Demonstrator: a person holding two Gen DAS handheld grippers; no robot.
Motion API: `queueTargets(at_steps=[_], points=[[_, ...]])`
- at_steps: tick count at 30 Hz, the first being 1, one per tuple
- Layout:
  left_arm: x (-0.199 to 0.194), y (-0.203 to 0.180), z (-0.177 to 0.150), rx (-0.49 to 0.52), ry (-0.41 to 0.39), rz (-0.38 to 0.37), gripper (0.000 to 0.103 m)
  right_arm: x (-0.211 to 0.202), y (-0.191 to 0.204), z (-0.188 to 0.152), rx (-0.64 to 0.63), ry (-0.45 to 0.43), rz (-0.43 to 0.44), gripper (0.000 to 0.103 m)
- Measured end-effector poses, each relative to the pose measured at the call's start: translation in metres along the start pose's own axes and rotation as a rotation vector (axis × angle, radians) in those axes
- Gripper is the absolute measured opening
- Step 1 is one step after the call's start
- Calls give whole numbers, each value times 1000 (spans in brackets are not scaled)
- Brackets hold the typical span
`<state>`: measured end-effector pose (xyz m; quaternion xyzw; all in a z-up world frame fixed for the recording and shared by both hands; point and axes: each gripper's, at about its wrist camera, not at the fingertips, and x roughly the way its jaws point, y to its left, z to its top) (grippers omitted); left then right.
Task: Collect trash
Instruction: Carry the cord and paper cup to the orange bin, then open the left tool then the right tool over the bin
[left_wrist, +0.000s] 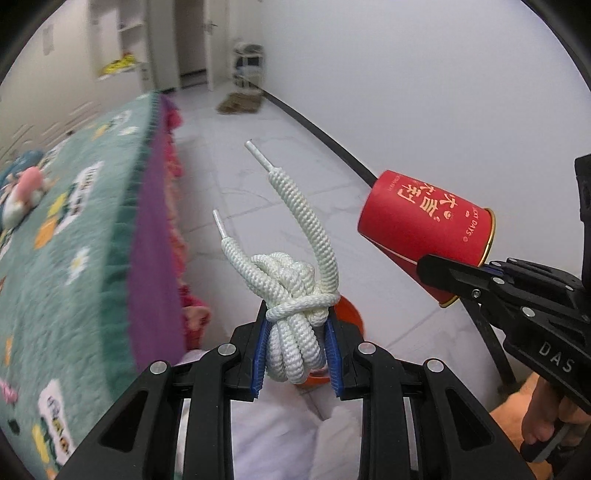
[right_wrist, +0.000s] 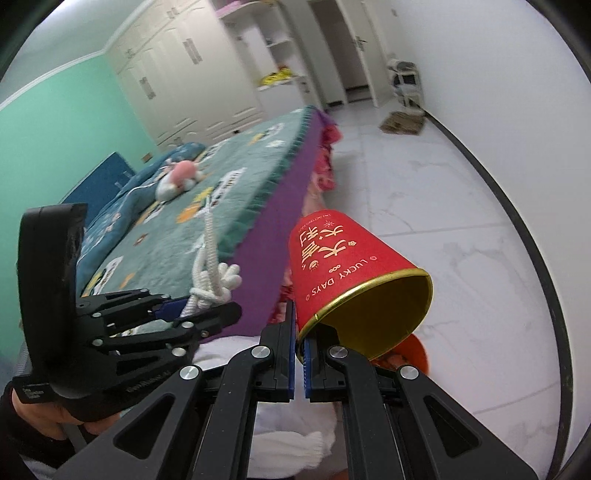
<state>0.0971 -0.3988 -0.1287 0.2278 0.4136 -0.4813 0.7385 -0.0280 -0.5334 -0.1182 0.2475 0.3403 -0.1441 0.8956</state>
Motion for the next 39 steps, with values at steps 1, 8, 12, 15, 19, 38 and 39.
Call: queueTargets(at_steps=[1, 8, 12, 15, 19, 38, 39], points=[[6, -2, 2, 7, 9, -6, 28, 1, -10, -2, 15, 8, -12, 4], [66, -18, 9, 18, 109, -87, 29, 16, -72, -18, 123, 81, -47, 4], [91, -18, 10, 14, 157, -102, 29, 32, -85, -27, 158, 120, -62, 4], [114, -11, 14, 1, 192, -99, 30, 48, -92, -32, 170, 153, -63, 3], [131, -12, 12, 2, 219, -75, 35, 70, -96, -32, 174, 189, -55, 3], [140, -1, 10, -29, 249, -34, 55, 112, -93, -24, 185, 250, -53, 6], [141, 0, 10, -28, 250, -32, 55, 114, -93, -24, 184, 252, -55, 6]])
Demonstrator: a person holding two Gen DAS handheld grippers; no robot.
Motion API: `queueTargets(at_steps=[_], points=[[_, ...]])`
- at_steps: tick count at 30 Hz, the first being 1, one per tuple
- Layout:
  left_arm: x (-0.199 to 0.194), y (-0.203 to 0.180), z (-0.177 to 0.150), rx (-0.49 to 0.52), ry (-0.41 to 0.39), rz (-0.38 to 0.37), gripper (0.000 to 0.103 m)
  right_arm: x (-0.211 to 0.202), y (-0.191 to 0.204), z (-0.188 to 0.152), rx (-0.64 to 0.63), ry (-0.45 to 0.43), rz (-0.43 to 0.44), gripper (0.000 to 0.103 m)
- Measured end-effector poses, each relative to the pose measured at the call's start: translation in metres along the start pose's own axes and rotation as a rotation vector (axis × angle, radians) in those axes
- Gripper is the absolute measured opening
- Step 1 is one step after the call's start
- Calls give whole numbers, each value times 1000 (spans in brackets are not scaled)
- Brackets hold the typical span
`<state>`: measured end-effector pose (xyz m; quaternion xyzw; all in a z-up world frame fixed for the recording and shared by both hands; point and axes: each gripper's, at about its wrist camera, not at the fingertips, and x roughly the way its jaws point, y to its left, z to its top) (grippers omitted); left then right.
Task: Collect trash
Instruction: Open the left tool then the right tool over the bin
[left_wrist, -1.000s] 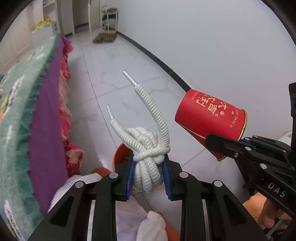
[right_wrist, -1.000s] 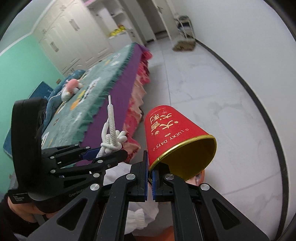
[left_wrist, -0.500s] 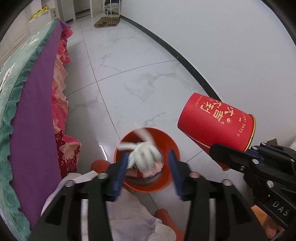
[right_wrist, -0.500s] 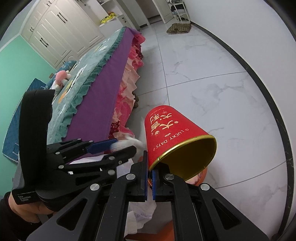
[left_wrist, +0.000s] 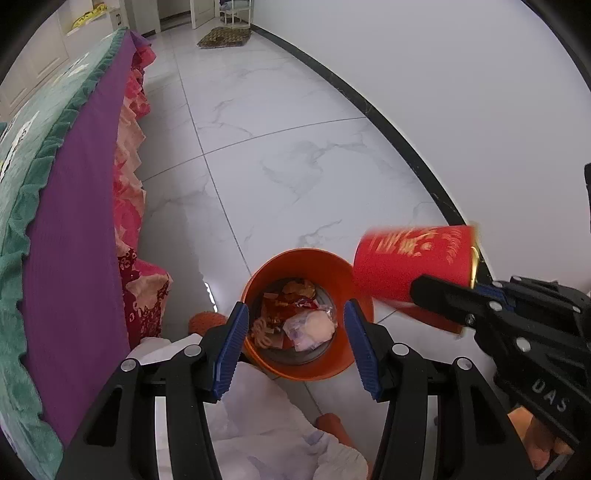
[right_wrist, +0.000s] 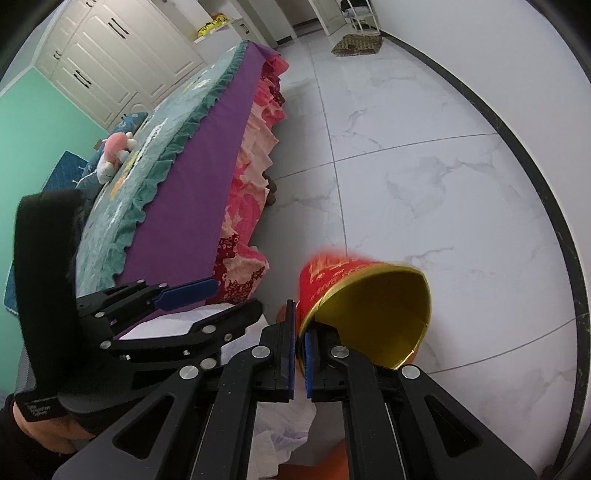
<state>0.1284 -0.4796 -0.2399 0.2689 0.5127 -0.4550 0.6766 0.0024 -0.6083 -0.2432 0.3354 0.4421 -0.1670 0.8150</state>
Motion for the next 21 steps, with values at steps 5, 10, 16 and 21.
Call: queueTargets(at_steps=[5, 10, 16, 21], points=[[0, 3, 0, -11, 2, 5, 55, 5, 3, 2, 4, 6, -5, 11], [-2, 5, -1, -17, 1, 4, 55, 8, 3, 4, 16, -1, -15, 27], [-3, 7, -4, -19, 1, 5, 55, 7, 7, 6, 6, -3, -13, 27], [-16, 8, -6, -18, -23, 9, 55, -4, 14, 7, -7, -25, -8, 27]])
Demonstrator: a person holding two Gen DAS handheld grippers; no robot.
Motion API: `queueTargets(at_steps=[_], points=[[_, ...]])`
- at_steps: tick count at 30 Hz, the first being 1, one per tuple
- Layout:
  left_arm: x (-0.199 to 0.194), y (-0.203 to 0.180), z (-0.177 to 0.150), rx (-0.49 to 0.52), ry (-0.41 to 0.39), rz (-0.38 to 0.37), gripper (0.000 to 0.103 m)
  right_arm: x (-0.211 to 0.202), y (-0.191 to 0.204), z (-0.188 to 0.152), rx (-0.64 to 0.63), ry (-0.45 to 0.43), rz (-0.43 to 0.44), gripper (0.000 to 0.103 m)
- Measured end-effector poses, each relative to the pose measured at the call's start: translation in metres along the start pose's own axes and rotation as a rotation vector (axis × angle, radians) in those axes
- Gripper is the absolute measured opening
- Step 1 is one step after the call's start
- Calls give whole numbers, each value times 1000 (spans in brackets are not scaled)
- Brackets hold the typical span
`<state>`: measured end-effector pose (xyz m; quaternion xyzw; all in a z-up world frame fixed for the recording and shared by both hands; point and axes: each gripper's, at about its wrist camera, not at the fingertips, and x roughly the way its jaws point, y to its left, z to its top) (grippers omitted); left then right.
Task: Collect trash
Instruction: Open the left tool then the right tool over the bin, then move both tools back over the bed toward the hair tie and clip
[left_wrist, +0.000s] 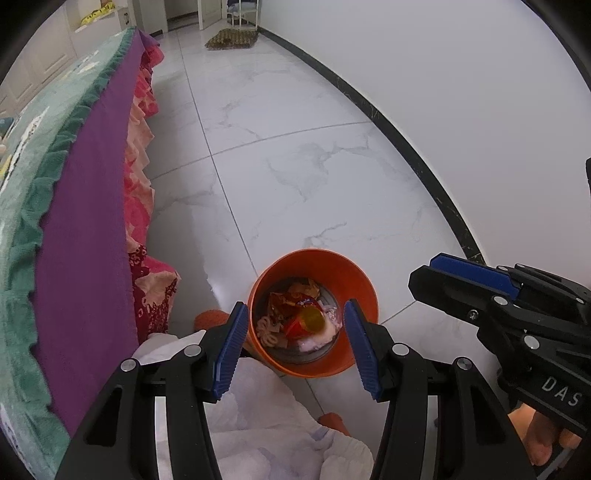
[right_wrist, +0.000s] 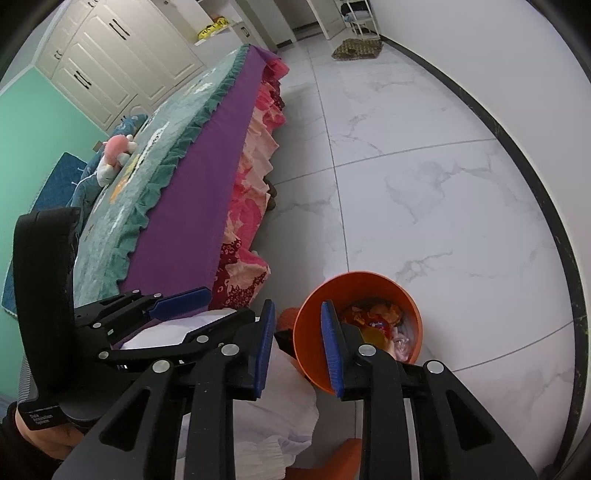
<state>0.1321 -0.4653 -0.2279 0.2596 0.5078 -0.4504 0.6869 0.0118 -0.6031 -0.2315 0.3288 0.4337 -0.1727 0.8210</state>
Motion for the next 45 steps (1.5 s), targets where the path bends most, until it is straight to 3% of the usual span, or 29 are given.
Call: queueTargets(at_steps=[5, 7, 14, 17, 28, 32, 38, 45], points=[[-27, 6, -6, -4, -52, 26, 56, -17, 17, 2, -34, -37, 4, 27], [-43, 12, -11, -19, -87, 42, 67, -22, 25, 1, -51, -49, 7, 27], [-101, 39, -37, -81, -194, 99, 68, -40, 75, -2, -137, -85, 69, 27], [-122, 51, -52, -119, -229, 125, 68, -46, 104, -5, -183, -97, 99, 33], [-188, 118, -133, -309, -304, 244, 68, -36, 243, -28, -412, -66, 256, 34], [-211, 146, -167, -402, -331, 292, 74, -24, 298, -43, -503, -32, 306, 34], [-236, 189, -214, -522, -351, 346, 74, -2, 381, -71, -637, 38, 367, 34], [-256, 233, -258, -662, -368, 391, 74, 23, 449, -101, -750, 109, 409, 34]])
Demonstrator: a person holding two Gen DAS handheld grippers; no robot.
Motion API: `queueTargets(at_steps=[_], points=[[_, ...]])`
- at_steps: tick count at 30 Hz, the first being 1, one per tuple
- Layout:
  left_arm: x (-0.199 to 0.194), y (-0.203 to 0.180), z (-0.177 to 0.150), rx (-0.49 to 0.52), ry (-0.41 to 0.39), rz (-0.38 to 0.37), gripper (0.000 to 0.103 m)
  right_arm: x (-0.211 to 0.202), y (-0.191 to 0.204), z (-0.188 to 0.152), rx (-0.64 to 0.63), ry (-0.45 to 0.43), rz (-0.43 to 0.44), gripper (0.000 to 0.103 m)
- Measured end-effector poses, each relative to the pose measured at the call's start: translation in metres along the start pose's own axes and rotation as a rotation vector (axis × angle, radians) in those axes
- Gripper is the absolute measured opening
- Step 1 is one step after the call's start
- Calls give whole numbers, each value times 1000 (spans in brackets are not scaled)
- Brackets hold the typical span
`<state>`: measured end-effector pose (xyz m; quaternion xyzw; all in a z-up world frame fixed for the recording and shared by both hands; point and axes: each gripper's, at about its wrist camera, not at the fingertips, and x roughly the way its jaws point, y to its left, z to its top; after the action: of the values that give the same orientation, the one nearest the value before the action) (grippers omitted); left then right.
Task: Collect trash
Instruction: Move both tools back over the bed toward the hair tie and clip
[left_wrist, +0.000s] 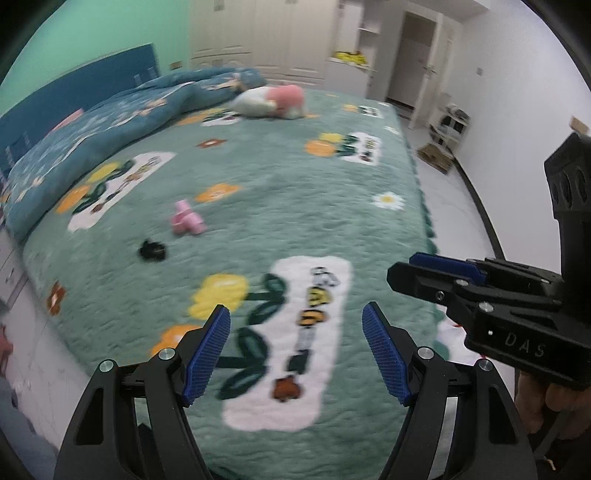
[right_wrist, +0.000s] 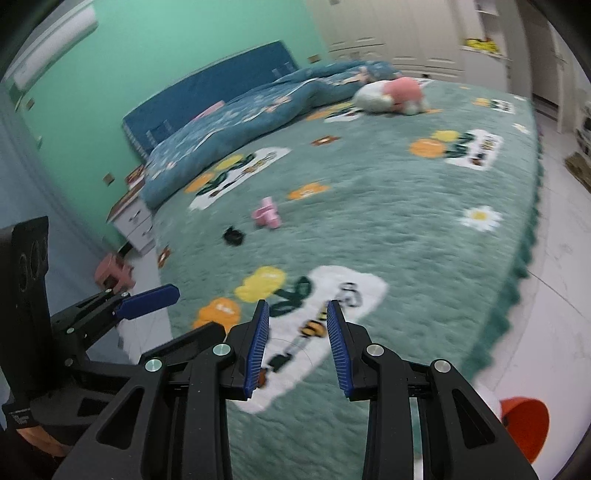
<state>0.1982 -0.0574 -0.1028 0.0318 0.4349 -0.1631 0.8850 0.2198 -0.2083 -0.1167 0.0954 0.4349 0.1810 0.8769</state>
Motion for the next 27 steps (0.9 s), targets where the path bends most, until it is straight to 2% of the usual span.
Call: queueTargets(at_steps=[8, 14, 21, 27], points=[[8, 63, 1, -98, 14, 48, 74, 49, 36, 22, -71, 67, 44, 34], [30, 109, 10, -169, 41, 81, 74, 93, 50, 50, -108, 105, 71, 34], [71, 159, 37, -229, 62, 125, 74, 156, 58, 91, -152, 141, 95, 34], [117, 183, 53, -243, 91, 144, 74, 212, 54, 114, -181, 178, 100, 34]])
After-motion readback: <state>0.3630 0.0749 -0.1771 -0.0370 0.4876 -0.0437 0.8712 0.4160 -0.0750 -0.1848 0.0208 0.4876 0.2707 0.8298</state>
